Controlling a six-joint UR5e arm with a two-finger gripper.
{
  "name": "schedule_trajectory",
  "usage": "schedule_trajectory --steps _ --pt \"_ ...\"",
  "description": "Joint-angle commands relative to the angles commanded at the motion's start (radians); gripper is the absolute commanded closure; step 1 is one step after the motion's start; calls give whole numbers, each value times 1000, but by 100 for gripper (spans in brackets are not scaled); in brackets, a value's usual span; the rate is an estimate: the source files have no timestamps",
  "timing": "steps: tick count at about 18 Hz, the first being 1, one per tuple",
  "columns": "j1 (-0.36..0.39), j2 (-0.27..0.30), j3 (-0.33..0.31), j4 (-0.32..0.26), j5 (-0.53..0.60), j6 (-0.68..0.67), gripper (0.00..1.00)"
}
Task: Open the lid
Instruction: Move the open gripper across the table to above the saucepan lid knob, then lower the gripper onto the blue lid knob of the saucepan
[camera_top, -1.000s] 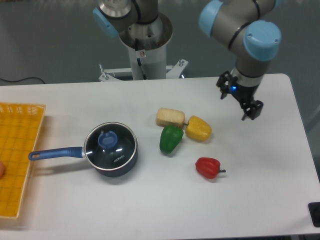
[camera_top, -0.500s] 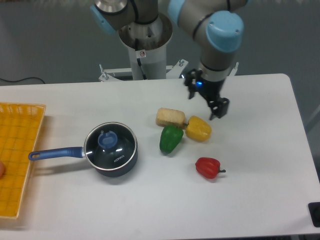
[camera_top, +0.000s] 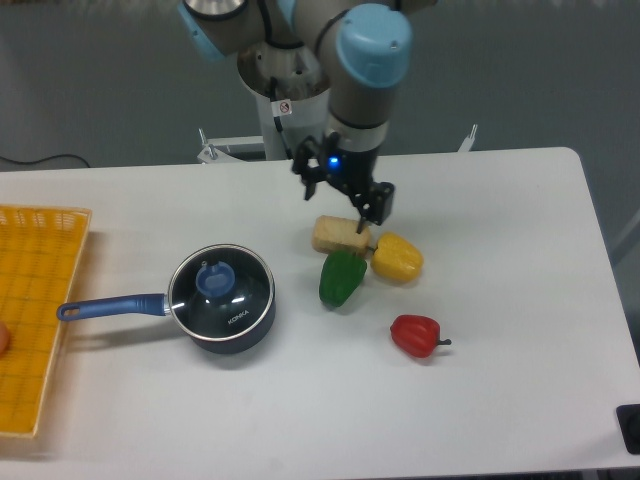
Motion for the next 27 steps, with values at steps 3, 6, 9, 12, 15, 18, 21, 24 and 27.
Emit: schedule_trajectory --steps 3,6,9,12,15,18,21,24,27 --pt "-68 -31 -15 2 95 -207 0" --pt "-124 -61 0 6 109 -310 0" --pt "-135 -67 14 32 103 -346 0" --pt "-175 -95 15 77 106 -418 0" --pt "-209 -121 24 106 94 -465 0" --pt "-224 -138 37 107 33 -534 0" --pt "-240 -152 38 107 28 -568 0" --pt "-241 -161 37 107 30 -603 0" --pt "-243 -181 38 129 28 -660 0"
